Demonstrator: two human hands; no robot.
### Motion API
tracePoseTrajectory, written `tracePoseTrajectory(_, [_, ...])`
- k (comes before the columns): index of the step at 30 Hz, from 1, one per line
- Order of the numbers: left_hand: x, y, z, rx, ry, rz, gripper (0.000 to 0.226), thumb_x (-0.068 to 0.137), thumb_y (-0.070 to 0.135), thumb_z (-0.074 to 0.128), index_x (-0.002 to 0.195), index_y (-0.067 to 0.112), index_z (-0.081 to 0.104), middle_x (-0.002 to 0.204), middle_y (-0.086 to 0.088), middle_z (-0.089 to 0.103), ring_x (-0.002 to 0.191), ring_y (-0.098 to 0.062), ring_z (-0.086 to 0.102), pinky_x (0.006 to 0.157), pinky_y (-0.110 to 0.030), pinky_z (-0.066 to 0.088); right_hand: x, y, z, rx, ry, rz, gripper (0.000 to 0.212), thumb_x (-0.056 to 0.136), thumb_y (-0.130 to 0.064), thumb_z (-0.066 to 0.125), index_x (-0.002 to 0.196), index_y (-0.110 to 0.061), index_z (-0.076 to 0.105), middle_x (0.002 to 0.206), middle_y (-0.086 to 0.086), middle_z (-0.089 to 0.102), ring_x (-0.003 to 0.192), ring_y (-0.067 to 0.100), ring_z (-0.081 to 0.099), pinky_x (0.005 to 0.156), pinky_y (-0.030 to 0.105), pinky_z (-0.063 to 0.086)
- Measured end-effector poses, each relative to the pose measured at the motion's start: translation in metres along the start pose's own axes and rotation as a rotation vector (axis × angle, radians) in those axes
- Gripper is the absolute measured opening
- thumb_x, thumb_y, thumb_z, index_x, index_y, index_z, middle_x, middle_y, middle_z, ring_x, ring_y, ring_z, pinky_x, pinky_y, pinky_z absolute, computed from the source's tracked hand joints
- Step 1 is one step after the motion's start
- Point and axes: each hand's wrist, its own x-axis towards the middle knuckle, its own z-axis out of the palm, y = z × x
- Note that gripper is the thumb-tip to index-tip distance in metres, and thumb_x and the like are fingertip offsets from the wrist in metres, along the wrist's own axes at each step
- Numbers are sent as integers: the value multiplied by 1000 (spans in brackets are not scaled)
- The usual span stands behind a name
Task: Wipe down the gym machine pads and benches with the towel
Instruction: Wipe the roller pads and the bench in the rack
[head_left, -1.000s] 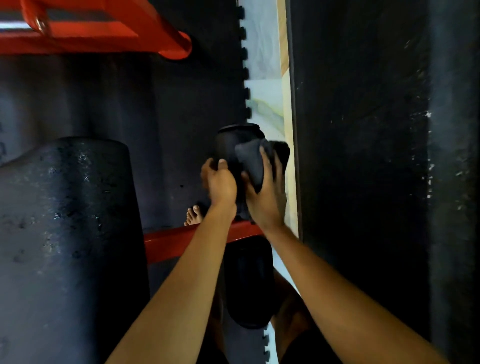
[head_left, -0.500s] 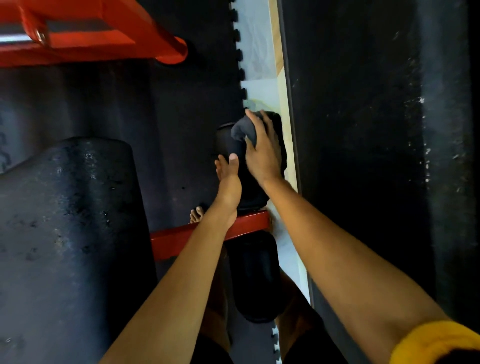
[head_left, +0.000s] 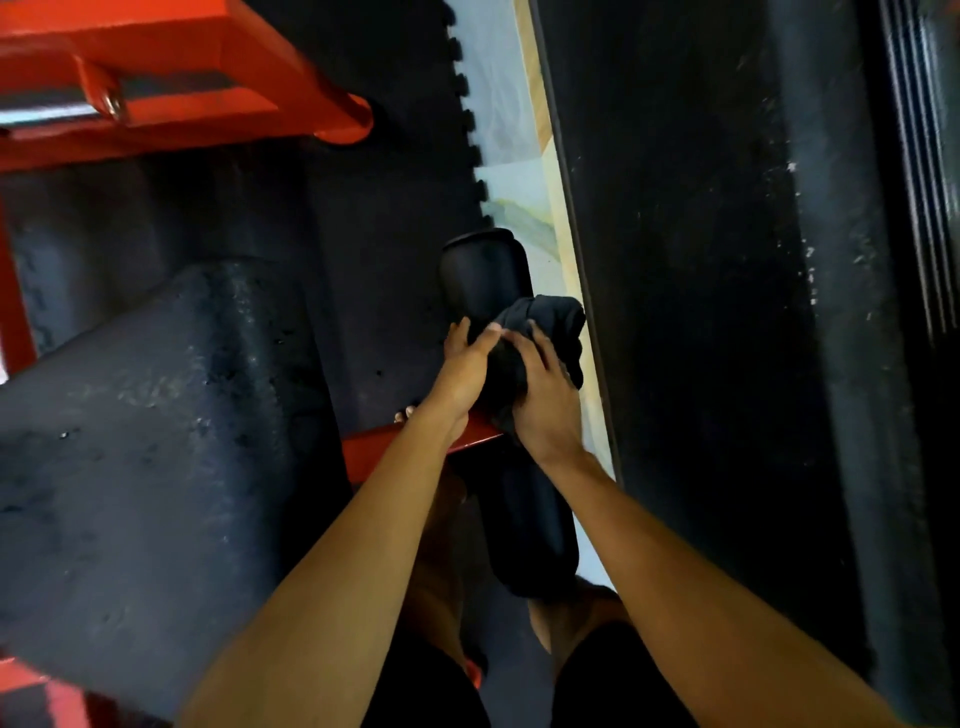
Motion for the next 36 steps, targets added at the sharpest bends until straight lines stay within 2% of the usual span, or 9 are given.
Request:
tracePoseTrajectory(4, [-32,-12,-1,-53,19,-3,53,99,40,63,142,10,54,139,-9,61,122,-20,62,93,-28,55,-17,-11,-14,116,22,-55,66,96,-6,55,154,-34,40,166,0,32,148,30,39,115,53,42])
tracePoseTrajectory(8, [-75,-11,-2,-113,147,59,29,101,26,64,122,6,62,103,-5,72,85,-8,72,66,-19,56,-43,-21,-29,223,26,-112,64,97,-5,54,154,-32,39,162,-3,37,144,24,45,113,49,44])
tracePoseTrajectory(14, [-140,3,-9,-133,222,155,11,101,24,62,102,13,64,104,-7,70,92,-19,70,69,-22,55,-94,-45,-48,369,1,-124,72,94,-10,69,156,-26,35,161,-1,40,146,14,40,119,34,38])
tracePoseTrajectory(20, [-200,8,-43,-102,270,163,25,106,29,55,119,8,58,111,-9,67,87,-13,67,62,-19,55,-137,-94,-65,470,-151,-99,55,89,-6,70,137,-20,46,124,-1,63,114,14,63,91,25,53])
tracePoseTrajectory(23, [-224,4,-72,-51,305,212,22,106,31,54,118,13,58,118,-12,67,102,-23,69,85,-34,59,-153,-122,-67,484,-168,-68,43,92,-10,67,129,-20,47,109,-5,62,100,14,64,81,29,53])
tracePoseTrajectory(26, [-238,8,-107,-81,395,311,17,107,24,52,118,12,59,114,-9,68,97,-18,69,87,-34,57,-160,-152,-64,524,-155,-34,43,93,-15,68,130,-19,48,105,-11,60,99,13,62,85,30,53])
tracePoseTrajectory(31, [-238,13,-167,58,582,484,18,107,22,50,120,24,61,122,-4,63,112,-20,61,101,-32,50,-166,-199,-58,625,-16,33,45,93,-13,70,133,-14,50,103,-15,58,95,-3,60,75,2,43])
tracePoseTrajectory(34, [-227,17,-197,163,585,540,25,107,16,48,130,18,58,134,0,54,118,-11,55,99,-13,43,-166,-231,-48,687,131,7,46,92,-12,71,133,-14,51,111,-11,63,100,-7,60,89,9,47])
tracePoseTrajectory(36, [-219,21,-211,237,564,565,30,107,14,47,135,16,56,135,5,50,126,-13,52,106,-19,40,-163,-246,-37,676,188,-48,48,93,-15,72,136,-15,51,124,-6,62,117,3,59,104,22,48])
